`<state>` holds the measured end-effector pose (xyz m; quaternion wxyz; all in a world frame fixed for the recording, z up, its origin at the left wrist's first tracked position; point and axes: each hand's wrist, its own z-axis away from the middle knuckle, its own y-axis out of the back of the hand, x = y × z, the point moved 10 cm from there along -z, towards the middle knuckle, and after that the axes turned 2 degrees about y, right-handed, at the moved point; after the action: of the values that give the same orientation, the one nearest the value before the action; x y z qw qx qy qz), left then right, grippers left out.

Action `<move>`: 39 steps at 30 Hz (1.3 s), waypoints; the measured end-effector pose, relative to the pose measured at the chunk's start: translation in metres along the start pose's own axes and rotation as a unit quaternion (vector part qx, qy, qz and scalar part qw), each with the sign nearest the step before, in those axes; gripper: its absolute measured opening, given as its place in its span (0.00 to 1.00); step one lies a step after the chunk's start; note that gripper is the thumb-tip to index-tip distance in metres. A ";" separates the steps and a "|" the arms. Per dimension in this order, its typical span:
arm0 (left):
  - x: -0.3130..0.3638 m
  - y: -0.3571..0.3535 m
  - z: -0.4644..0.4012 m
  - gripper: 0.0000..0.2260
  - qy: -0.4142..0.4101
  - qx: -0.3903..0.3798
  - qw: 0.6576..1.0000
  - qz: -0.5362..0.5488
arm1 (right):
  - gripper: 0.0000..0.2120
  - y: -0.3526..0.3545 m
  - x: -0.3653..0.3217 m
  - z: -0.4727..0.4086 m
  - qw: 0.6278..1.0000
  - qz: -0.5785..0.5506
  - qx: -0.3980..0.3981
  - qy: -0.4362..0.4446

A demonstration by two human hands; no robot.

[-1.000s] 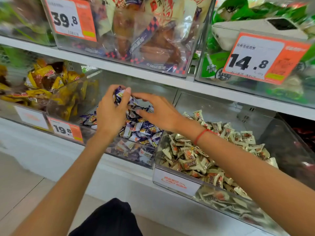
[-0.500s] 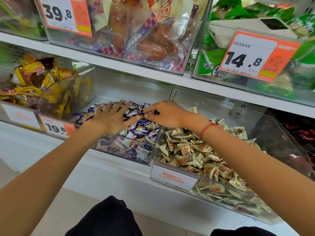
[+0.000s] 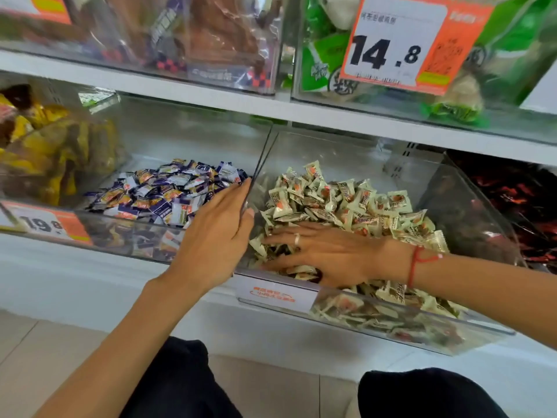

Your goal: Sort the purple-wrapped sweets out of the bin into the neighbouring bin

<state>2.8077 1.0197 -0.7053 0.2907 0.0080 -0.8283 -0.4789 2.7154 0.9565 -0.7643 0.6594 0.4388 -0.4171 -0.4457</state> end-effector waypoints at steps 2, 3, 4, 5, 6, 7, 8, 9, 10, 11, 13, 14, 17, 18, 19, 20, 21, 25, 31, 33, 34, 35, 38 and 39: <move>0.001 0.003 0.000 0.23 -0.011 0.001 1.000 -0.010 | 0.34 0.006 0.002 -0.017 1.000 0.007 0.029 0.004; 0.002 0.004 0.000 0.23 -0.013 0.001 1.000 -0.018 | 0.30 0.013 0.007 -0.022 0.999 0.002 0.053 0.004; 0.002 0.004 -0.001 0.23 -0.015 -0.002 1.000 -0.021 | 0.26 0.024 0.013 -0.025 0.997 -0.005 0.083 0.002; 0.003 0.004 0.000 0.23 -0.019 -0.004 1.000 -0.022 | 0.23 0.032 0.022 -0.025 0.994 -0.019 0.108 -0.009; 0.003 0.004 0.000 0.23 -0.021 -0.006 0.999 -0.023 | 0.22 0.036 0.032 -0.025 0.991 -0.038 0.129 -0.021; 0.003 0.004 0.001 0.23 -0.021 -0.006 0.999 -0.024 | 0.21 0.036 0.039 -0.024 0.988 -0.055 0.140 -0.031; 0.002 0.005 0.001 0.23 -0.021 -0.003 1.000 -0.022 | 0.21 0.033 0.045 -0.025 0.987 -0.075 0.140 -0.036; 0.003 0.005 0.001 0.23 -0.022 0.001 1.000 -0.020 | 0.22 0.029 0.049 -0.024 0.984 -0.101 0.138 -0.042; 0.003 0.005 0.002 0.23 -0.021 0.004 1.000 -0.018 | 0.22 0.027 0.054 -0.023 0.980 -0.136 0.138 -0.055; 0.003 0.006 0.002 0.22 -0.021 0.006 1.000 -0.014 | 0.23 0.026 0.062 -0.021 0.972 -0.172 0.145 -0.073; 0.003 0.007 0.004 0.22 -0.017 0.009 1.000 -0.003 | 0.24 0.031 0.079 -0.016 0.949 -0.235 0.179 -0.109; 0.003 0.007 0.004 0.23 -0.014 0.010 1.000 0.001 | 0.25 0.035 0.087 -0.015 0.938 -0.257 0.198 -0.123; 0.004 0.009 0.004 0.23 -0.001 0.011 1.000 -0.001 | 0.24 0.043 0.094 -0.013 0.931 -0.247 0.227 -0.143; 0.004 0.009 0.004 0.23 -0.002 0.012 1.000 -0.006 | 0.24 0.045 0.094 -0.012 0.935 -0.225 0.227 -0.154; 0.005 0.010 0.003 0.23 -0.005 0.014 1.000 -0.012 | 0.24 0.047 0.095 -0.010 0.938 -0.200 0.228 -0.167; 0.006 0.010 0.003 0.22 -0.006 0.015 1.000 -0.018 | 0.24 0.048 0.095 -0.007 0.940 -0.185 0.226 -0.177; 0.007 0.011 0.003 0.22 -0.008 0.015 1.000 -0.024 | 0.24 0.049 0.095 -0.005 0.940 -0.186 0.222 -0.179; 0.008 0.011 0.006 0.22 -0.004 0.028 0.999 -0.040 | 0.18 0.052 0.073 0.016 0.932 -0.271 0.186 -0.152; 0.021 0.023 0.012 0.22 -0.040 0.062 0.995 -0.064 | 0.14 0.053 0.017 0.100 0.923 -0.229 0.235 -0.203; 0.038 0.026 0.022 0.20 -0.084 0.064 0.992 -0.073 | 0.15 0.045 0.006 0.138 0.911 -0.185 0.264 -0.255; 0.049 0.024 0.029 0.19 -0.116 0.052 0.988 -0.083 | 0.16 0.041 0.001 0.157 0.904 -0.151 0.282 -0.283; 0.059 0.021 0.038 0.19 -0.147 0.037 0.984 -0.091 | 0.16 0.038 -0.005 0.175 0.896 -0.119 0.296 -0.308; 0.076 0.004 0.061 0.17 -0.190 -0.011 0.976 -0.103 | 0.16 0.026 -0.021 0.213 0.885 -0.075 0.296 -0.351; 0.077 -0.001 0.064 0.17 -0.185 -0.024 0.977 -0.102 | 0.17 0.023 -0.025 0.219 0.886 -0.064 0.294 -0.352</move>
<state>2.7126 1.0473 -0.6933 0.0824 -0.0030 -0.8510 -0.5187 2.5078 0.9403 -0.6878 0.2794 0.4526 -0.7051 -0.4690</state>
